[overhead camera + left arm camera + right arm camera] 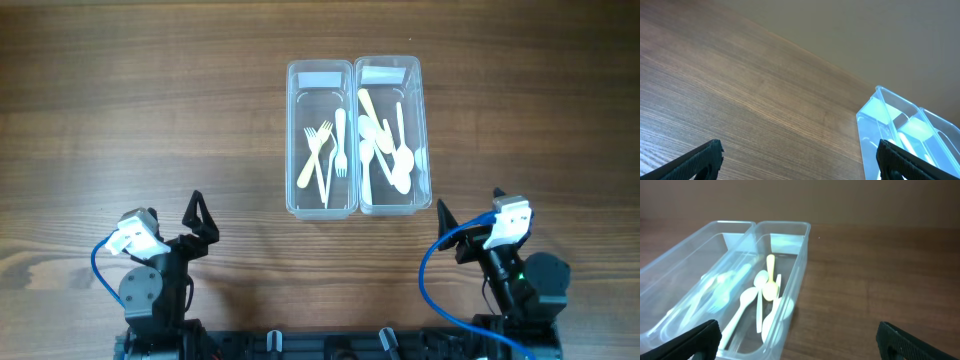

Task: Pack container

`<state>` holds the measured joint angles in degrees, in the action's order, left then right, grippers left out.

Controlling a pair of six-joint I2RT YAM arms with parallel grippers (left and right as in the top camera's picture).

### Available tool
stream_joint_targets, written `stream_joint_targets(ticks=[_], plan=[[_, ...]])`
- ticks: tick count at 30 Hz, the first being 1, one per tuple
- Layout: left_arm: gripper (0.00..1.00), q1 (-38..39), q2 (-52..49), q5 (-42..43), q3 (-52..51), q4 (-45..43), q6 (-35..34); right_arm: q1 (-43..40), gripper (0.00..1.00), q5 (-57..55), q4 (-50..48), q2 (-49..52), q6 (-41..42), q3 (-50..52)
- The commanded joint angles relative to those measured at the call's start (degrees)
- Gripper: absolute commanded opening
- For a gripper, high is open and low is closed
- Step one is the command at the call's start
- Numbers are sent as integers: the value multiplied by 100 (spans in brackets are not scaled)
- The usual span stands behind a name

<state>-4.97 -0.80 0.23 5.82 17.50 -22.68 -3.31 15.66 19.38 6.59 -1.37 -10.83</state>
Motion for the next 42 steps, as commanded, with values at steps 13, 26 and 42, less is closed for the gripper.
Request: stream_joint_targets(ticks=[13,26,42], plan=[[100,26,57,-55,-48,-37,-28,17,100,94,-109,-638,140,411],[100,26,57,-55,-48,-35,-28,17,100,96,-98,-601,153,411],[100,26,57,-55,-48,-35,-28,17,100,94,-98,-601,151,411]])
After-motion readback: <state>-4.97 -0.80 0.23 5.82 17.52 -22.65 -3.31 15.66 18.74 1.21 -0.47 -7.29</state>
